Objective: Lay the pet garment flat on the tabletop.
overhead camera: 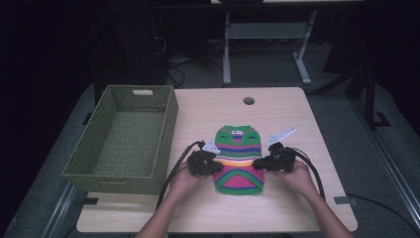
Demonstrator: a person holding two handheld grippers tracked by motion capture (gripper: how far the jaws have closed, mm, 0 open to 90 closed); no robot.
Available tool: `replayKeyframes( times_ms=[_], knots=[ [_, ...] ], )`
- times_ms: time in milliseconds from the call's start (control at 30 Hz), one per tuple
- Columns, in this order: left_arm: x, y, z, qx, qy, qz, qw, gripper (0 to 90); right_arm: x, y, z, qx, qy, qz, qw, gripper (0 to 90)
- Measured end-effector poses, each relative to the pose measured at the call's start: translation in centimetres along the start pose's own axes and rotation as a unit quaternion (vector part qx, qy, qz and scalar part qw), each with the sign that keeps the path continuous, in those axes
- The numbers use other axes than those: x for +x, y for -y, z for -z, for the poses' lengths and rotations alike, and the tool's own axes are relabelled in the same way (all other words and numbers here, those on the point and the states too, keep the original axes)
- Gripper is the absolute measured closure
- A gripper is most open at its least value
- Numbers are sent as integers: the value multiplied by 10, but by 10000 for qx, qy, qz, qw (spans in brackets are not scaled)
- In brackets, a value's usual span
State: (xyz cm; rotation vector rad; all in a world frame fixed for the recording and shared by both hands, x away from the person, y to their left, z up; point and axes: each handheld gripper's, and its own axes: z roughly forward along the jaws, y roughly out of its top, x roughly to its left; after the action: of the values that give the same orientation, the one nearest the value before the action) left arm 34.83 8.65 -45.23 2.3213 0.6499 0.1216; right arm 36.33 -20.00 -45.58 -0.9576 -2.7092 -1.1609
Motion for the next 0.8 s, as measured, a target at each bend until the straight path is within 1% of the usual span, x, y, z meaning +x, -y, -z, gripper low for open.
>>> replayKeyframes(
  times_ms=[67,100,167,200,233,267,300,367,400,467,500,600,633,667,700,733,800],
  knots=[
    [0,1,4,-58,12,-3,10000,766,0,0,0,-41,42,-51,10000,705],
    [-1,1,6,-95,1,33,9999,739,0,0,0,-42,73,-80,9999,679],
    [-1,2,11,-179,-65,75,9998,687,-1,0,1,-57,63,-122,9999,660],
    [-1,2,13,-228,-109,87,9996,663,-1,1,3,-63,111,-72,9999,648],
    [-2,3,15,-237,-147,129,9995,635,-1,1,3,-90,113,-85,9999,629],
    [-2,3,15,-237,-147,129,9995,595,-1,1,3,-90,113,-85,9999,629],
    [-2,4,18,-284,-165,202,9993,571,-1,1,7,-129,170,-118,9997,585],
    [-3,6,22,-289,-271,173,9991,527,0,1,9,-127,218,-99,9996,555],
    [-4,7,24,-341,-272,199,9988,505,0,1,11,-143,268,-77,9995,527],
    [-4,8,25,-364,-271,209,9988,495,1,2,15,-175,317,-83,9993,480],
    [-5,9,26,-389,-319,216,9985,477,1,2,17,-208,333,-138,9991,464],
    [-4,11,26,-419,-324,267,9982,448,2,3,20,-245,375,-89,9990,448],
    [-4,12,27,-417,-361,295,9980,429,3,5,23,-293,423,-103,9986,424],
    [-4,13,27,-426,-347,311,9980,424,3,5,24,-289,426,-96,9986,413],
    [-4,13,27,-423,-378,310,9979,415,3,7,25,-267,420,-128,9987,401],
    [-4,13,27,-423,-378,310,9979,397,3,8,26,-264,431,-136,9986,399],
    [-5,14,28,-417,-384,302,9979,388,3,9,27,-257,447,-122,9986,397]
  ],
)
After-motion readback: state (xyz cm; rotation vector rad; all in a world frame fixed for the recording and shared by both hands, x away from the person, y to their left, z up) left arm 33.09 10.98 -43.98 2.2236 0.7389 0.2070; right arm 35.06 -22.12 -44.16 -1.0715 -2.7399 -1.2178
